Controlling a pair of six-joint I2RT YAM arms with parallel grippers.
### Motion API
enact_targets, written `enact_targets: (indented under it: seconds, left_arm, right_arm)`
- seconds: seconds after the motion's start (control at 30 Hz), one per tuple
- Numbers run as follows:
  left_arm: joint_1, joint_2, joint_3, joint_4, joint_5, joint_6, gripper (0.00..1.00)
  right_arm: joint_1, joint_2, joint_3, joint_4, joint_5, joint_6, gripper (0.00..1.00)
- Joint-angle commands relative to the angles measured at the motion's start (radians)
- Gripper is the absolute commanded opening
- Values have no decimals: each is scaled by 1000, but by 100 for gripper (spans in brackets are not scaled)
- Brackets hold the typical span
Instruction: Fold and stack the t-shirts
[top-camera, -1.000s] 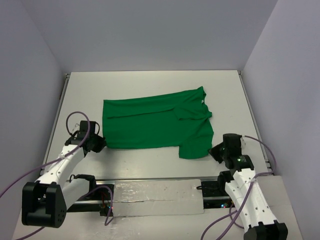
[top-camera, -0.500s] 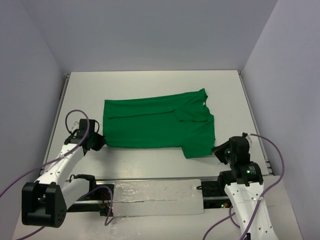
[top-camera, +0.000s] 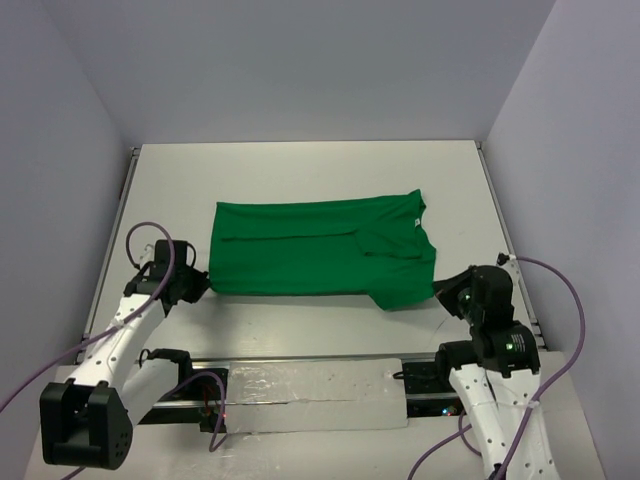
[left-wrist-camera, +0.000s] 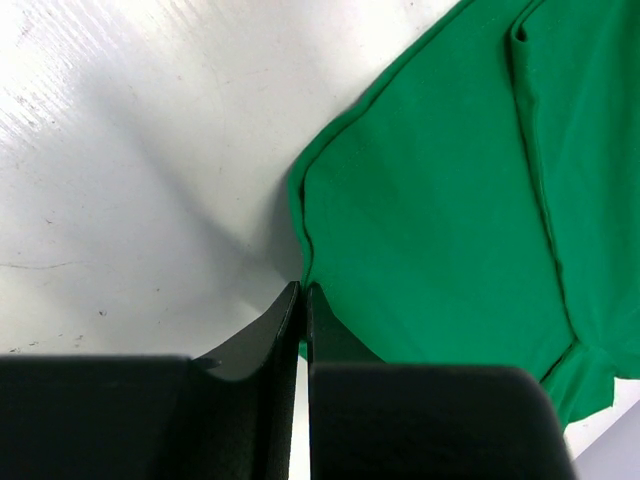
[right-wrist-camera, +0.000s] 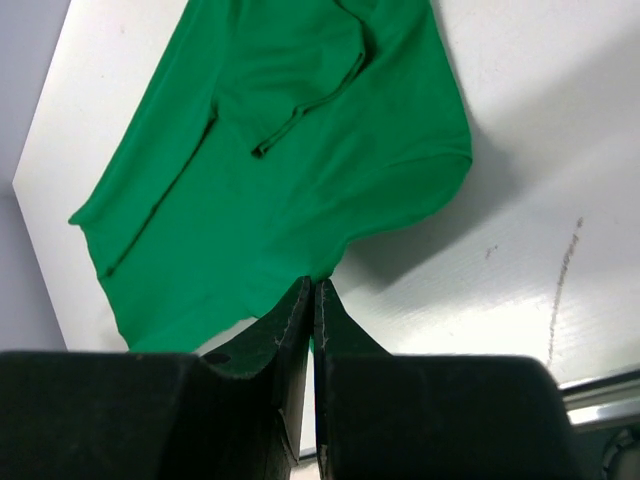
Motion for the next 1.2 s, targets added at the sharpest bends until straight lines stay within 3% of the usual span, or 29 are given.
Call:
enact_targets:
  seconds: [0.0,0.4,0.9,0.93,0.97,1.0,1.03,1.1,1.17]
  left_arm:
    - [-4,59,107,-8,-3,4,10]
    - [-6,321,350,-23,-21,-1,10]
    - [-6,646,515,79,-12,-24,11]
    - [-4,668,528,77,-10,-28,16]
    - [-3,693,543,68,-10,-37,30]
    - [-3,710,560,57,-12,-48,48]
    - [0,719,577,55,-7,-55,69]
    - [8,718,591,56,1,-62,80]
    - [22,687,589,58,-14,-67,83]
  right_arm:
    - [6,89,10,169,18,-17,9]
    - [7,421,76,478,53,-52,9]
    - [7,900,276,685,61,-121,9]
    - [6,949,306,693,53,-126,11]
    - [6,1008,345,696,43,-136,25]
    - [7,1058,379,700,28,-146,52]
    - [6,1116,409,679,7,-156,60]
    - [6,1157,466,644,-4,-165,75]
    - [7,1167,467,635,-20,-170,77]
